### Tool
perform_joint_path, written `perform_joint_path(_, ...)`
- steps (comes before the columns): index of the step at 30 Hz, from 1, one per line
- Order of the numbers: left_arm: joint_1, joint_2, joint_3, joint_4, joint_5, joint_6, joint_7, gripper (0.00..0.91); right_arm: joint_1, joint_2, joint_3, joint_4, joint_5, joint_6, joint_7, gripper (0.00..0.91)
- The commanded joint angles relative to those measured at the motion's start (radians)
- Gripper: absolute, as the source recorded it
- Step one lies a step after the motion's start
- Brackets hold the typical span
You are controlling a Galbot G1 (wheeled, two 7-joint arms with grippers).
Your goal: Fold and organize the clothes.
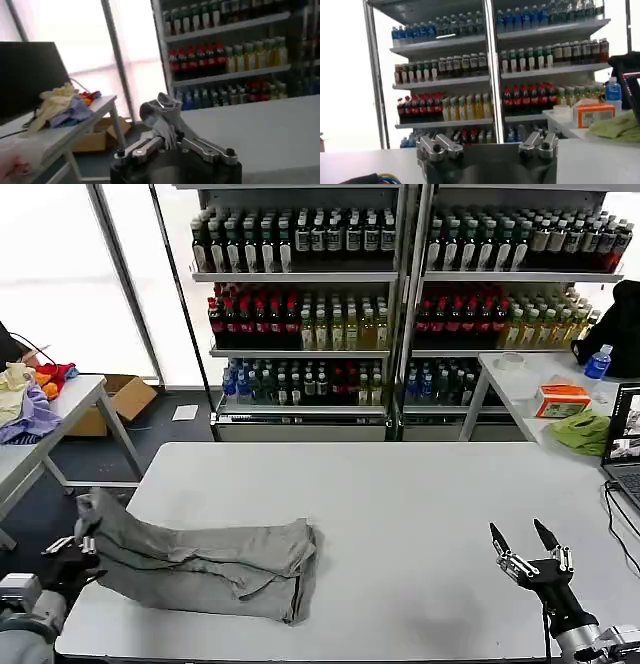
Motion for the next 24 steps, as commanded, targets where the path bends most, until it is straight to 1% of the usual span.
perform_joint_path(1, -0.157, 0.025, 0.528, -0.278, -0.19, 0.109, -0.207, 0.01, -0.012, 0.007, -0.001, 0.002, -0.004, 0.005, -0.002, 0.907)
perform_joint_path(2, -0.162, 0.021, 0.552, -0.273, -0.192, 0.113, -0.226, 0.01, -0.015, 0.009, -0.001, 0.003, -0.005, 0.005, -0.002, 0.907)
perform_joint_path(4, -0.237, 0.007, 0.647, -0.242, -0.195, 0.119, -0.254, 0.01, -0.023, 0.015, 0.0, 0.006, -0.009, 0.007, -0.003, 0.907)
perform_joint_path(9, -0.303, -0.027, 0.753, -0.125, -0.184, 0.117, -0.269, 0.01, -0.027, 0.026, 0.005, 0.012, -0.013, 0.007, -0.003, 0.907)
perform_joint_path(14, -0.336, -0.071, 0.799, -0.025, -0.166, 0.117, -0.277, 0.01, -0.027, 0.03, 0.009, 0.016, -0.013, 0.004, -0.003, 0.907)
perform_joint_path(17, -0.346, -0.097, 0.813, 0.004, -0.15, 0.119, -0.27, 0.01, -0.027, 0.034, 0.01, 0.018, -0.014, 0.001, -0.003, 0.907)
perform_joint_path(18, -0.347, -0.109, 0.817, 0.015, -0.145, 0.13, -0.268, 0.01, -0.026, 0.035, 0.009, 0.018, -0.016, 0.001, -0.003, 0.907)
perform_joint_path(20, -0.35, -0.126, 0.822, 0.026, -0.113, 0.184, -0.275, 0.01, -0.026, 0.038, 0.01, 0.023, -0.016, -0.002, -0.003, 0.907)
perform_joint_path(21, -0.352, -0.135, 0.824, 0.035, -0.108, 0.184, -0.279, 0.02, -0.025, 0.039, 0.01, 0.026, -0.016, -0.004, -0.002, 0.907)
perform_joint_path(22, -0.352, -0.143, 0.826, 0.043, -0.085, 0.184, -0.278, 0.071, -0.025, 0.04, 0.011, 0.029, -0.015, -0.006, -0.002, 0.907)
perform_joint_path(23, -0.351, -0.147, 0.824, 0.052, -0.061, 0.184, -0.268, 0.474, -0.025, 0.042, 0.013, 0.032, -0.016, -0.008, -0.001, 0.907)
perform_joint_path(24, -0.348, -0.149, 0.821, 0.054, -0.048, 0.186, -0.254, 0.725, -0.025, 0.042, 0.013, 0.034, -0.016, -0.008, -0.001, 0.907)
